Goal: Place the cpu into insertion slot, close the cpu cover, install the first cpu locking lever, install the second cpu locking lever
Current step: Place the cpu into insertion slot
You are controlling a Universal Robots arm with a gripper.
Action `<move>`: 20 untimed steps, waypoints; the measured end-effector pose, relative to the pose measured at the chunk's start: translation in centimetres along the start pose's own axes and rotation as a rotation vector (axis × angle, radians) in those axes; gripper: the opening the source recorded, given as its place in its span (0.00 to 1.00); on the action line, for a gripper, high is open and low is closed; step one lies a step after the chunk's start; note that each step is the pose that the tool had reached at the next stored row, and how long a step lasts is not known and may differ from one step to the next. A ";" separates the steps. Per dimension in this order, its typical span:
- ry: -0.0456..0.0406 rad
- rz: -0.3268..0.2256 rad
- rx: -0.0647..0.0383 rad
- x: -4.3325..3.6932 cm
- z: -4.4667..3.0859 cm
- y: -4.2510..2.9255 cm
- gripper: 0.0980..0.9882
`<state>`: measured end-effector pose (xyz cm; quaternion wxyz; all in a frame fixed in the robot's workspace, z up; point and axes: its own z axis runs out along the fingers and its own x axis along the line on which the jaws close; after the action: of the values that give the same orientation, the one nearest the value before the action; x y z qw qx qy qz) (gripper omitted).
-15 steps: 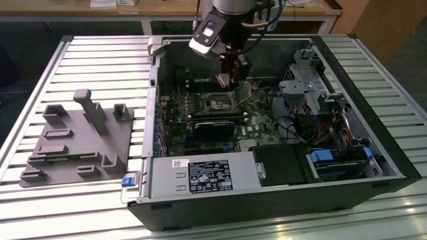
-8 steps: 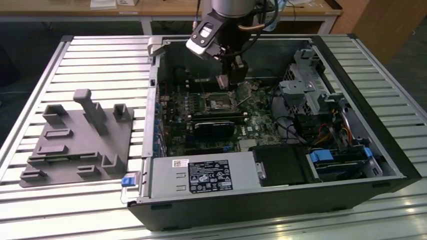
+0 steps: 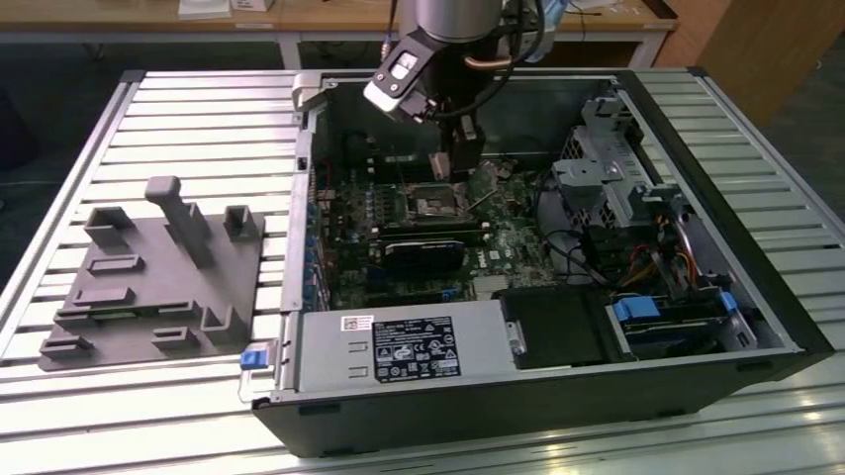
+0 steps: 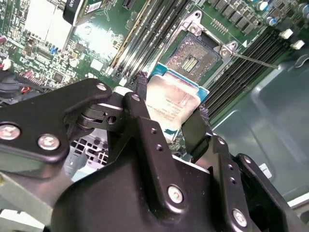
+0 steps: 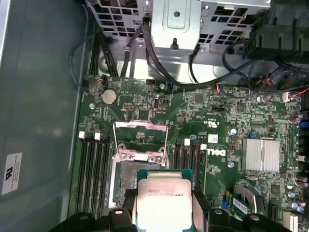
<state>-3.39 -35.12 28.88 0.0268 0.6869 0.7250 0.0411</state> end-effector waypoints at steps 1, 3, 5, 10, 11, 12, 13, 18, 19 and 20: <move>-0.0005 0.003 -0.004 0.03 0.08 -0.07 0.49; -0.0008 0.005 -0.009 0.06 0.25 -0.20 0.49; -0.0004 0.005 -0.010 0.09 0.52 -0.26 0.49; -0.0004 0.005 -0.010 0.21 1.41 -0.35 0.49; -0.0004 0.005 -0.010 0.24 1.58 -0.36 0.49; -0.0004 0.005 -0.010 0.27 1.75 -0.38 0.49; -0.0004 0.005 -0.010 0.30 1.92 -0.39 0.49; -0.0003 0.005 -0.010 0.36 2.83 -0.48 0.49; -0.0004 0.005 -0.010 0.36 3.01 -0.49 0.49; -0.0003 0.005 -0.010 0.36 3.19 -0.51 0.49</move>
<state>-3.61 -34.71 25.67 0.0302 0.6885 0.7232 0.0446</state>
